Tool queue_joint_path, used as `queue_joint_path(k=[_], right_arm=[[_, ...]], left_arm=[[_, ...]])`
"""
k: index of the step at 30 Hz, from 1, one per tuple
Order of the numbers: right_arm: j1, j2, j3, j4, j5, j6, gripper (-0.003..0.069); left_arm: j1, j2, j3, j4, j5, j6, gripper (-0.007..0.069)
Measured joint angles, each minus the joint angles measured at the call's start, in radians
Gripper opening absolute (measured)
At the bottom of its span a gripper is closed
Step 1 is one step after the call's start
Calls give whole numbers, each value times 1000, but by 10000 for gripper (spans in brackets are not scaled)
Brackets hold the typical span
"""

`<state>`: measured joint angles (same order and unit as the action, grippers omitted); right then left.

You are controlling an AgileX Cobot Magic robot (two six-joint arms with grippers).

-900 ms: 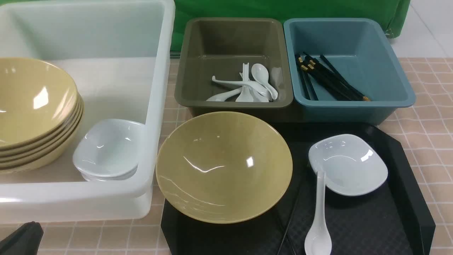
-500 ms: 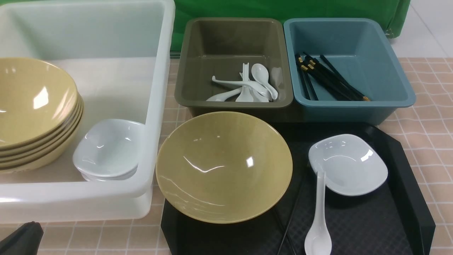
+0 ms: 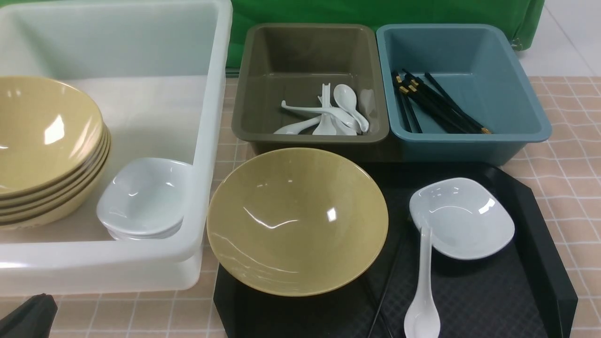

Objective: On brown table put chopsticks spoon bowls plates into blue grey white boxes.
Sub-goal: 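Grasp the large bowl on the tray by its rim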

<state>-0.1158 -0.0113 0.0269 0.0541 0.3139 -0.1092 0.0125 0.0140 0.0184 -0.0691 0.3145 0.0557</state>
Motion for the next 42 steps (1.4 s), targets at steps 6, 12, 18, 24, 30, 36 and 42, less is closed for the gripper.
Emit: queue_joint_path(k=[6, 12, 18, 24, 30, 36, 42], right_arm=[[4, 0, 0, 0, 0, 0, 237], [5, 0, 0, 0, 0, 0, 237], [6, 0, 2, 0, -72, 1, 237], [6, 0, 3, 0, -507, 4, 237], [6, 0, 3, 1, -878, 143, 237], [6, -1, 3, 16, -1038, 322, 235], [6, 2, -179, 20, -800, 315, 127]], left_arm=[[0, 0, 0, 7, 0, 0, -7], [0, 0, 0, 7, 0, 0, -7], [0, 0, 0, 13, -101, 0, -7], [0, 0, 0, 22, -440, 0, -7], [0, 0, 0, 25, -786, -2, -7], [0, 0, 0, 0, -1078, -41, -7], [0, 35, -246, -26, -828, -199, -7]])
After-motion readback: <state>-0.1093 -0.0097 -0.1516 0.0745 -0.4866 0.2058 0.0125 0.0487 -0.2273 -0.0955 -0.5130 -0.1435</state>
